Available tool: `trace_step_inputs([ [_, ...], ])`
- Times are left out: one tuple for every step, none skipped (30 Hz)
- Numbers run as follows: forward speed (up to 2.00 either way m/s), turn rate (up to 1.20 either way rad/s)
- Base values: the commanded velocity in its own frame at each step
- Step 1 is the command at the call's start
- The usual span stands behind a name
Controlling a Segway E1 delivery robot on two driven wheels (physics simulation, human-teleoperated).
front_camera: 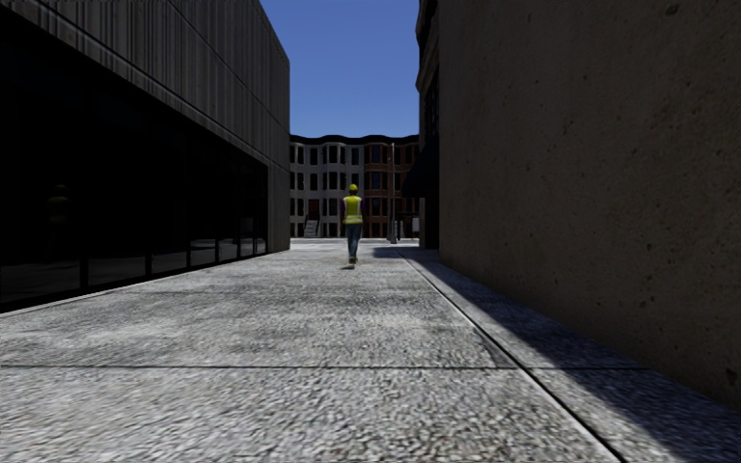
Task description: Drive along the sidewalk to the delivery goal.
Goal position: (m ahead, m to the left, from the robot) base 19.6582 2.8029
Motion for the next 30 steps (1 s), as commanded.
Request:
trace_step_inputs([
  [2.00, 0.00],
  [2.00, 0.00],
  [2.00, 0.00],
  [2.00, 0.00],
  [2.00, 0.00],
  [2.00, 0.00],
  [2.00, 0.00],
  [2.00, 0.00],
  [2.00, 0.00],
  [2.00, 0.00],
  [2.00, 0.00],
  [2.00, 0.00],
  [2.00, 0.00],
  [2.00, 0.00],
  [2.00, 0.00],
  [2.00, 0.00],
  [2.00, 0.00],
  [2.00, 0.00],
  [2.00, 0.00],
  [2.00, 0.00],
  [2.00, 0.00],
  [2.00, 0.00],
  [2.00, 0.00],
  [2.00, 0.00],
  [2.00, 0.00],
  [2.00, 0.00],
  [2.00, 0.00],
  [2.00, 0.00],
  [2.00, 0.00],
  [2.00, 0.00],
])
